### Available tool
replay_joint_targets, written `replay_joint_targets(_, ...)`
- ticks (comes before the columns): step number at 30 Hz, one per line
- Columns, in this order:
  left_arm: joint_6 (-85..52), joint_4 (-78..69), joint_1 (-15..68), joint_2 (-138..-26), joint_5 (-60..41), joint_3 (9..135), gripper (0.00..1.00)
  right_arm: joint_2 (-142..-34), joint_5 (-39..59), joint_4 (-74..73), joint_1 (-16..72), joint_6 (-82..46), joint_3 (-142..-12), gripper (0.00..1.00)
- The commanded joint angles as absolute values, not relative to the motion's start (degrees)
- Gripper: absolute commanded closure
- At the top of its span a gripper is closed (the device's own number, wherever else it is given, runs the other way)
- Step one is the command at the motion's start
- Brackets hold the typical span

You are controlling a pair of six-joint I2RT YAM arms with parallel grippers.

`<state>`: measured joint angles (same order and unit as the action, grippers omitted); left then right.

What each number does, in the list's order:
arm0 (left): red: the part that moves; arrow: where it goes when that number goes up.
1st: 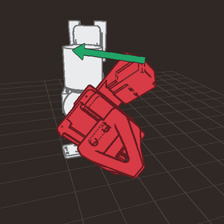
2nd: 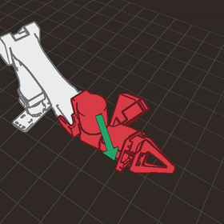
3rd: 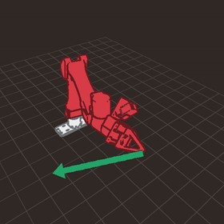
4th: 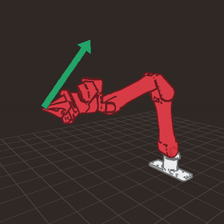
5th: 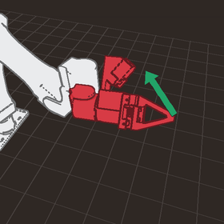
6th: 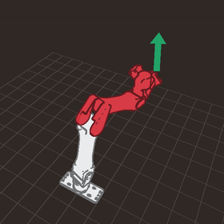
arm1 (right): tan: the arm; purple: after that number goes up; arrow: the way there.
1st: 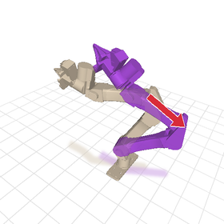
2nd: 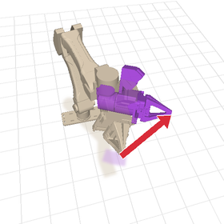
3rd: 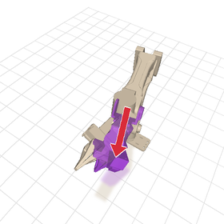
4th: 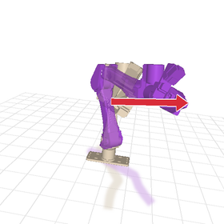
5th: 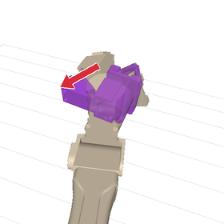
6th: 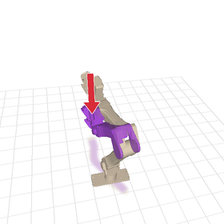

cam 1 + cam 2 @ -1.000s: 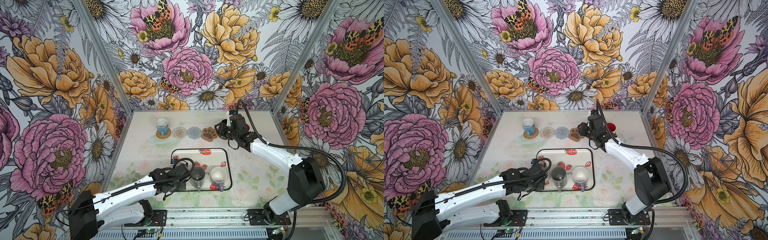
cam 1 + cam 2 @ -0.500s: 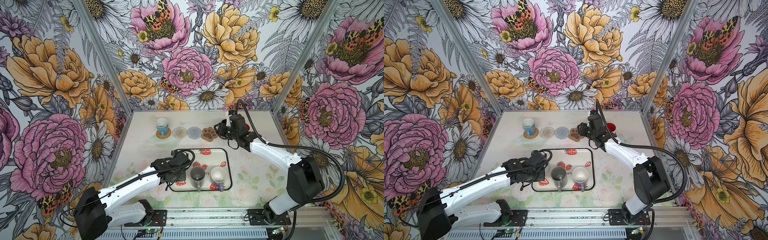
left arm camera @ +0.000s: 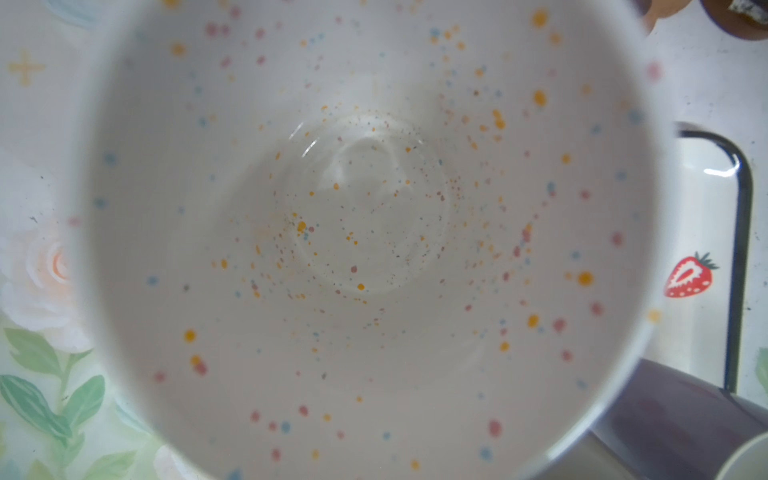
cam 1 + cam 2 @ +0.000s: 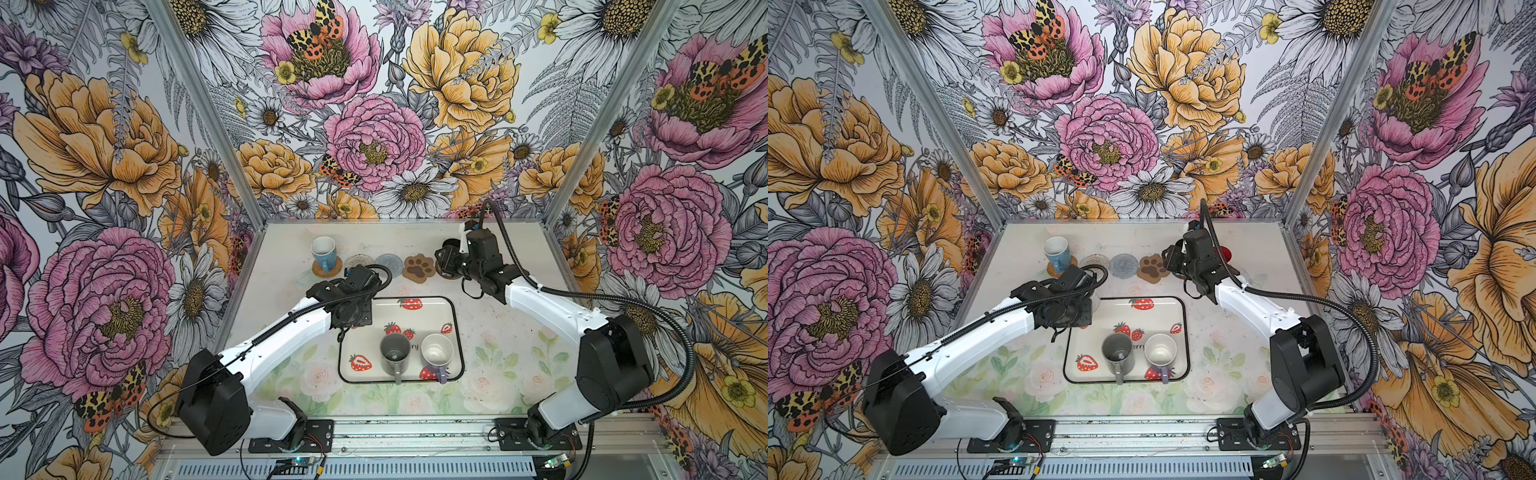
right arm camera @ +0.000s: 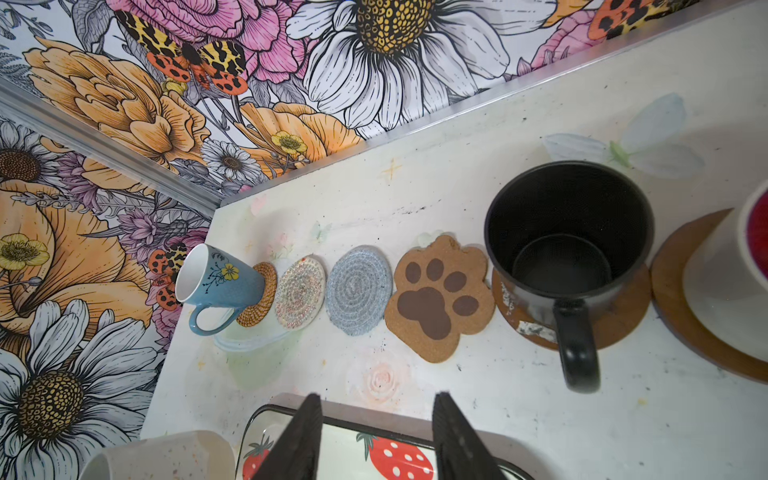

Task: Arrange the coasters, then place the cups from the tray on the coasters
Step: 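Lift the speckled white mug with the left gripper toward the coaster row, then lower the speckled white mug onto the multicolour woven coaster beside the blue mug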

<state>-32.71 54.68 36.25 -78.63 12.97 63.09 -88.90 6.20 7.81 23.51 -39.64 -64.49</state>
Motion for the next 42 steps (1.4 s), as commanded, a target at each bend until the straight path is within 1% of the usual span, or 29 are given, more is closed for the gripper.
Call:
replay_joint_targets(1,-28.13,49.62,33.99,-80.26,15.64,68.36,1.00,-86.33,6.77,6.25,22.70,-39.88,-63.51,0.55)
replay_joint_targets(12,-22.76,47.50,27.73,-92.71,12.76,80.78,1.00,-84.43,7.74,5.68,21.09,-39.90,-61.36,0.55)
replay_joint_targets(19,-19.88,46.50,24.90,-101.29,12.39,89.28,1.00,-83.85,7.65,5.44,20.42,-39.95,-60.40,0.55)
replay_joint_targets(21,-19.06,46.52,23.90,-103.71,10.05,91.59,1.00,-83.89,7.84,5.36,20.16,-39.95,-60.29,0.56)
replay_joint_targets(26,-18.34,46.54,22.13,-109.47,9.57,95.75,1.00,-84.28,8.50,5.31,19.62,-39.97,-60.39,0.56)
replay_joint_targets(35,-17.58,45.82,20.02,-112.91,10.15,97.81,1.00,-85.17,8.96,5.14,19.12,-40.14,-60.62,0.56)
replay_joint_targets(42,-17.67,43.99,19.95,-114.67,9.73,97.88,1.00,-84.90,8.88,5.13,18.71,-40.21,-60.03,0.57)
